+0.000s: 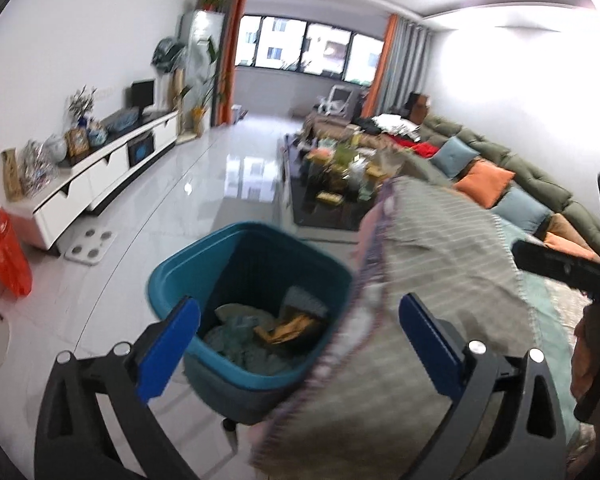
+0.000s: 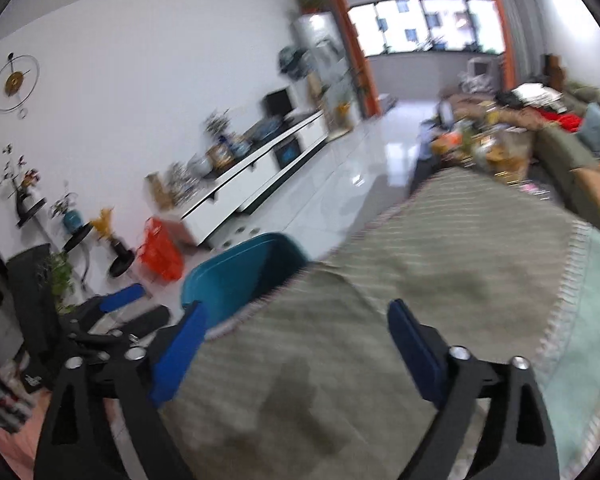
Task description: Collect trash
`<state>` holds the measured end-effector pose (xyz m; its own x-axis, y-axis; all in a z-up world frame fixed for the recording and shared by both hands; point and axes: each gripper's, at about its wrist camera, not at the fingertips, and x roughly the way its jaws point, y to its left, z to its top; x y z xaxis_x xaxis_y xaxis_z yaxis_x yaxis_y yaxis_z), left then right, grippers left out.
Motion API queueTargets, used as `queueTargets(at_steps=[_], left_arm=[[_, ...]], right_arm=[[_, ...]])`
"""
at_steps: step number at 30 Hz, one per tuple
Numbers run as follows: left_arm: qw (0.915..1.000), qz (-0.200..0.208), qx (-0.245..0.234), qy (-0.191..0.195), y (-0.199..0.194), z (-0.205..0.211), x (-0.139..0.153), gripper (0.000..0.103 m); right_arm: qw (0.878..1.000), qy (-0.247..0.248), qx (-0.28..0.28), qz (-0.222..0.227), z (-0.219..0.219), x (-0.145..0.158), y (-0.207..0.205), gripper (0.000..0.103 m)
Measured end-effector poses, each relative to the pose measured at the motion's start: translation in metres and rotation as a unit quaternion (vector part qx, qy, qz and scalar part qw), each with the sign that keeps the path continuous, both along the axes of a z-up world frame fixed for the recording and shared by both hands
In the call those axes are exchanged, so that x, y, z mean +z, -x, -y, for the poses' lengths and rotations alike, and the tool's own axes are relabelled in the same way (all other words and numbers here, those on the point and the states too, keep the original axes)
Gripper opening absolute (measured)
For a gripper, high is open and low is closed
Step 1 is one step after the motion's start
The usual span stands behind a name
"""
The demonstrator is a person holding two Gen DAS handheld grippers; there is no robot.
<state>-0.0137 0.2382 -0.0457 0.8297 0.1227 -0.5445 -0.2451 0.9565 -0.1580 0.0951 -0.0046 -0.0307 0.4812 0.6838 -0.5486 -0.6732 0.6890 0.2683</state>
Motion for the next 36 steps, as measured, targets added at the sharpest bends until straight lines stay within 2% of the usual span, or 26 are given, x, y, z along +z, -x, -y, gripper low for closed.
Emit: queueTargets(at_steps=[5, 10, 16, 21, 27, 36], left_arm=[[0.9990, 0.030, -0.020, -0.028, -0.005, 0.053, 0.013, 0.100], [0.9948, 0.059, -0.068, -0.047, -0.016, 0.120, 0.021, 0.100], [0.9864, 0.086, -0.120, -0.072, -0.026, 0.187, 0.026, 0.100], [0.9814, 0.110, -0.132, -0.086, -0.028, 0.223, 0.029, 0.100], [0.9777, 0.126, -0.140, -0.092, -0.030, 0.249, 0.031, 0.100], [0.9736, 0.147, -0.138, -0.106, -0.025, 0.262, 0.033, 0.100]], right_arm=[[0.993, 0.028, -0.096, 0.064, 0.061, -0.001, 0.035, 0.099], [0.977, 0.029, -0.192, 0.091, 0.129, -0.002, 0.056, 0.100], [0.950, 0.043, -0.282, 0.129, 0.178, -0.003, 0.078, 0.100], [0.933, 0.041, -0.328, 0.140, 0.211, -0.008, 0.093, 0.100], [0.921, 0.035, -0.360, 0.147, 0.234, -0.008, 0.108, 0.100], [0.911, 0.024, -0.379, 0.159, 0.245, -0.003, 0.117, 0.100]])
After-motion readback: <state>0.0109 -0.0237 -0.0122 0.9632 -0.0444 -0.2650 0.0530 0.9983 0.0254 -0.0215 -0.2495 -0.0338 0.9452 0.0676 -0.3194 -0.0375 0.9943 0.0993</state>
